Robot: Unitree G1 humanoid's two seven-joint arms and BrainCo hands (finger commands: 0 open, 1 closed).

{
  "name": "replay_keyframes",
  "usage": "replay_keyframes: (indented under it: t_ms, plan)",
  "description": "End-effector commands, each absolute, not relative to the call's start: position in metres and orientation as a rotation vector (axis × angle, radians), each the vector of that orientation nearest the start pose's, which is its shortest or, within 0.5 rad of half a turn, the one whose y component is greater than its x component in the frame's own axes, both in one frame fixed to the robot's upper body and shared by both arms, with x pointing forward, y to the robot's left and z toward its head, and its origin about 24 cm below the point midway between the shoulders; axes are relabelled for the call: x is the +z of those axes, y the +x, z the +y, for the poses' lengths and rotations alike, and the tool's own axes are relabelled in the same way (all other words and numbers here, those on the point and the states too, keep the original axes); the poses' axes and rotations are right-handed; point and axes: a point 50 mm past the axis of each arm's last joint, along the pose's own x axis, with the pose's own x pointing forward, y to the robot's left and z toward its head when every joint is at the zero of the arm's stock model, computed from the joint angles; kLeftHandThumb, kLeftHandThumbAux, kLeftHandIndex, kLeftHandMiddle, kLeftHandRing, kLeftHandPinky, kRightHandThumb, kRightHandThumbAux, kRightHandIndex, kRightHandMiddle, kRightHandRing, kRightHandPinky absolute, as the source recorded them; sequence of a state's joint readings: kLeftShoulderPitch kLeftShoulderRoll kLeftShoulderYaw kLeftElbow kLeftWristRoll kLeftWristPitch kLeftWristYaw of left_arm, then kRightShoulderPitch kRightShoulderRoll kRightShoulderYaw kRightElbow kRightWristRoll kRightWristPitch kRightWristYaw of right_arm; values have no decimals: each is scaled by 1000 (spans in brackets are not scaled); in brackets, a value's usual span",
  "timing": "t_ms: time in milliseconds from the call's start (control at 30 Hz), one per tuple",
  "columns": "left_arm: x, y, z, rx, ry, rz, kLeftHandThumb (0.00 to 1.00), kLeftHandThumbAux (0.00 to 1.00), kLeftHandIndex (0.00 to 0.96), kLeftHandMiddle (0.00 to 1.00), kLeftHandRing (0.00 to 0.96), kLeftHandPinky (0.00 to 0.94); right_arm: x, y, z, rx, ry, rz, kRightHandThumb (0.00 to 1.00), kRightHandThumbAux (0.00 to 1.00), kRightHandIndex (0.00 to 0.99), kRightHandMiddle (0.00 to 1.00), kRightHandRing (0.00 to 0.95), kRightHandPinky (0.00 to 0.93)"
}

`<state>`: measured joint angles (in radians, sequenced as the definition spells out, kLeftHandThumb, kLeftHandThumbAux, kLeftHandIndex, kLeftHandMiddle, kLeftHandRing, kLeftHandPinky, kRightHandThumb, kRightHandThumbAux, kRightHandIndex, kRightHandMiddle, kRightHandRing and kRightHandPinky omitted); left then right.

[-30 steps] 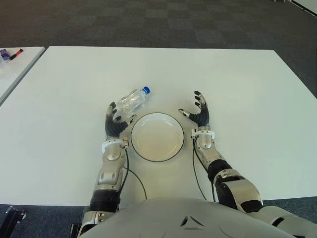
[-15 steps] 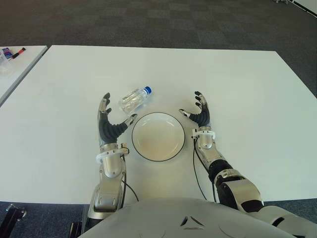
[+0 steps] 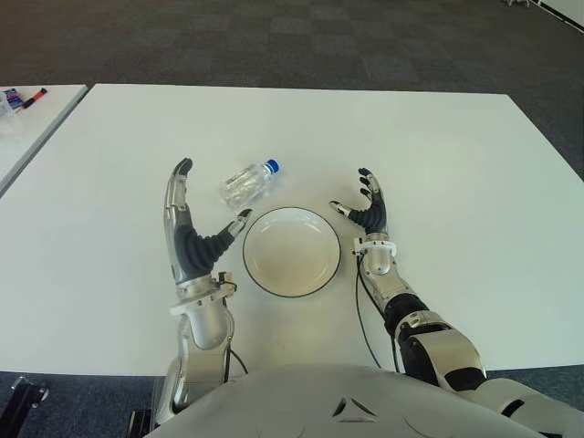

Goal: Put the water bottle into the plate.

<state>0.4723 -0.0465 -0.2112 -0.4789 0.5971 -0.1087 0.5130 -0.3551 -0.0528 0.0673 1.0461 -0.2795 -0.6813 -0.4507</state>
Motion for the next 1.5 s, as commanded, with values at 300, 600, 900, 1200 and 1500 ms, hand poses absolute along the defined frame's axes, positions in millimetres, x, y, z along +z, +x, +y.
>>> replay_keyframes:
  t_ms: [300,600,900,1200,1500]
  plan:
    - [86,160,135,472,346,-284,0,897,128,99,85,108,-47,263,-140,-131,-313,49,0,917,140,109,113,164]
    - [87,161,131,475,391,-264,0,887,127,105,85,97,-47,263,-140,-131,-304,50,0,924,139,105,109,159]
    - [82,170,142,441,829,-176,0,857,91,98,73,86,-47,263,-139,-127,-301,47,0,924,145,108,113,164]
    - [81,203,151,241,1272,24,0,882,47,67,47,72,-48,262,-136,-122,-317,41,0,917,147,111,114,163]
    - [82,208,150,171,1383,90,0,899,3,18,4,58,-48,262,-136,-122,-325,41,0,910,140,111,116,165]
